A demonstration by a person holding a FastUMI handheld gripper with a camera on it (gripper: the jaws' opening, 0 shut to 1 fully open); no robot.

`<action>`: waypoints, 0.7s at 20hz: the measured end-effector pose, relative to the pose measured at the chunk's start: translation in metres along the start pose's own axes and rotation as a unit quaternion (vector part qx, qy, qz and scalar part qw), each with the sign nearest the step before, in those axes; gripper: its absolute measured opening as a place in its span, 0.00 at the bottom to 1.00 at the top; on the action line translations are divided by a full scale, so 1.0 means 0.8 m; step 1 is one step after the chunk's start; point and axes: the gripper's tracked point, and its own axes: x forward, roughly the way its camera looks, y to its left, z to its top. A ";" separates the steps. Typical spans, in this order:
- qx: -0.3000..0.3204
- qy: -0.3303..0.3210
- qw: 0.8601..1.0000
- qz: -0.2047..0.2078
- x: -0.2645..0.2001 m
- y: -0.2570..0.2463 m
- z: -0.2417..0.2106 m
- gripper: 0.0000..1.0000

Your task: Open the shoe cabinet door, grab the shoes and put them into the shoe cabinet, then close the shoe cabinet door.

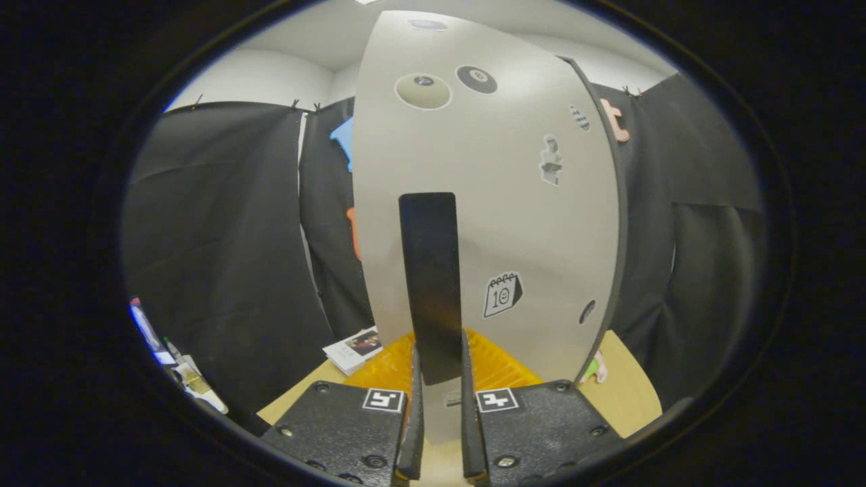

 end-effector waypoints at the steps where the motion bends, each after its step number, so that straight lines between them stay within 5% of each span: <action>1: 0.000 0.000 1.000 -0.006 -0.004 -0.003 -0.001 0.26; 7: 0.011 -0.003 0.999 -0.046 -0.030 -0.027 -0.002 0.25; 14: 0.033 -0.006 0.996 -0.078 -0.050 -0.054 -0.002 0.11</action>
